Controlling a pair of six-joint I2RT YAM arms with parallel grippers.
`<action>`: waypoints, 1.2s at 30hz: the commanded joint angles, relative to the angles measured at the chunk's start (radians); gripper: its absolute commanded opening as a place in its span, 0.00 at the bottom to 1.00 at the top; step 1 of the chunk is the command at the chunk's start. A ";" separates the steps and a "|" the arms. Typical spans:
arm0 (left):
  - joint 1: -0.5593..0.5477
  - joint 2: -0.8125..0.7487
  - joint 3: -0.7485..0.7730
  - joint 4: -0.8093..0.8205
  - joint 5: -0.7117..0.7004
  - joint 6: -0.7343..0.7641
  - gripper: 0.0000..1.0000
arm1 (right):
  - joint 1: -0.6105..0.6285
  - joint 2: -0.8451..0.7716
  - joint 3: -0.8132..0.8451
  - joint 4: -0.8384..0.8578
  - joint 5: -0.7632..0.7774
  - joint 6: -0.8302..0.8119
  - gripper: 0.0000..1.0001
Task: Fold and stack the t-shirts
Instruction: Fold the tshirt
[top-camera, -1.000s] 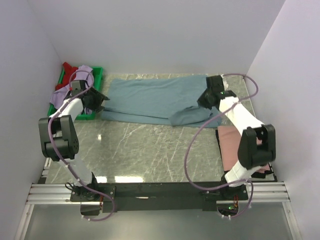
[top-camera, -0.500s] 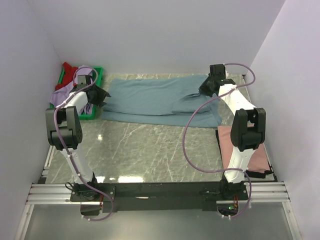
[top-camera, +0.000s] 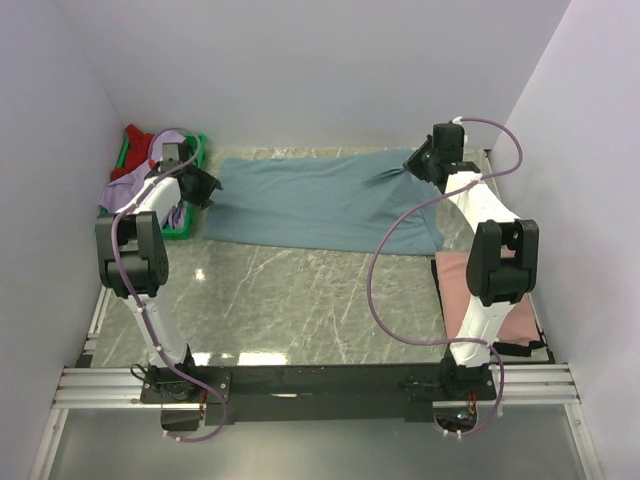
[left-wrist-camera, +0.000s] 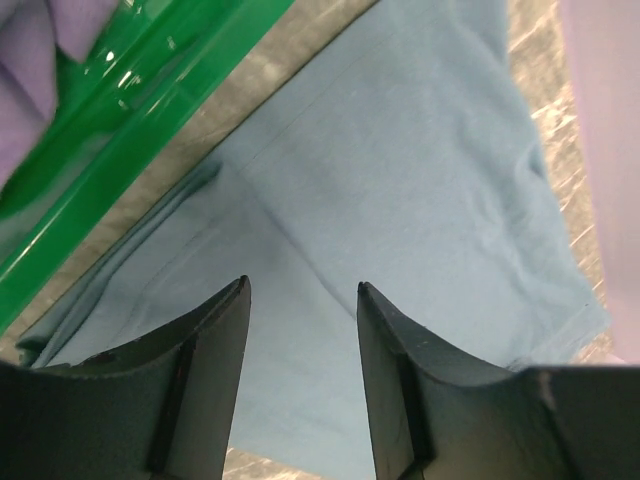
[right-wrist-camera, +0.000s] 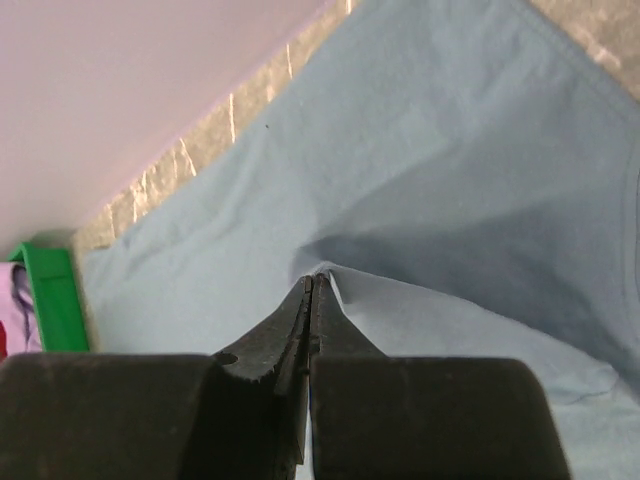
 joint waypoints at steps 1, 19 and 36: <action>-0.005 0.001 0.062 -0.029 -0.036 0.002 0.52 | -0.017 -0.034 -0.004 0.086 -0.022 0.000 0.00; -0.042 -0.077 -0.104 0.005 -0.056 0.035 0.52 | -0.042 0.098 0.130 -0.118 0.010 -0.038 0.62; -0.028 -0.341 -0.316 -0.018 -0.015 0.061 0.53 | -0.041 -0.499 -0.745 -0.005 -0.026 0.061 0.61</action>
